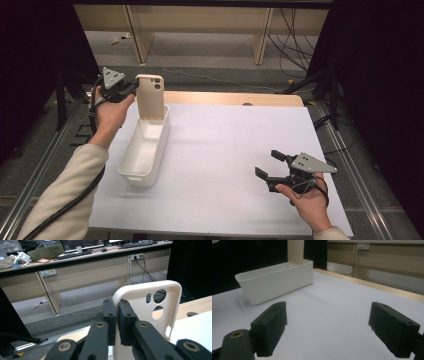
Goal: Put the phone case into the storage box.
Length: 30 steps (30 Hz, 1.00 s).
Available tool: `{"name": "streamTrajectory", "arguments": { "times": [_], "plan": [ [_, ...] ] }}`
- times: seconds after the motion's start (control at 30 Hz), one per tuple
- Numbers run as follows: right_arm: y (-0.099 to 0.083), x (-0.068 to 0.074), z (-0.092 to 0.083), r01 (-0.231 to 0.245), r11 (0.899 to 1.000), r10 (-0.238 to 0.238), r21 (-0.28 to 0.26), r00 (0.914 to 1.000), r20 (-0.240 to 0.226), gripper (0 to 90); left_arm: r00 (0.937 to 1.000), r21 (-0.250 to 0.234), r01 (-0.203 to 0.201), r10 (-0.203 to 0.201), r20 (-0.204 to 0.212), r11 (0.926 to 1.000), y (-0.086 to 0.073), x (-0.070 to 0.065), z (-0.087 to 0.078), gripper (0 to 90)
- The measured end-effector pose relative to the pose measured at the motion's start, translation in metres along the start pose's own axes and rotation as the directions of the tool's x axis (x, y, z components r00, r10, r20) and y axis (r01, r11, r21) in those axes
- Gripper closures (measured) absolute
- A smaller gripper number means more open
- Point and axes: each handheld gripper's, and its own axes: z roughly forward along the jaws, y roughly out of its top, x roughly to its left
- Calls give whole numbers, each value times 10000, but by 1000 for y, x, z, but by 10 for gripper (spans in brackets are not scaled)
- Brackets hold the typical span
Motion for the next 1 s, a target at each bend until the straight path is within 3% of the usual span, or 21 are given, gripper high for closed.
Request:
{"name": "streamTrajectory", "arguments": {
  "times": [1.0],
  "plan": [
    [0,-1,0,5,10000,-5,-80,10000,-11,164,9998,78,-127,128,-128,9999,-2,3,11,852]
  ]
}}
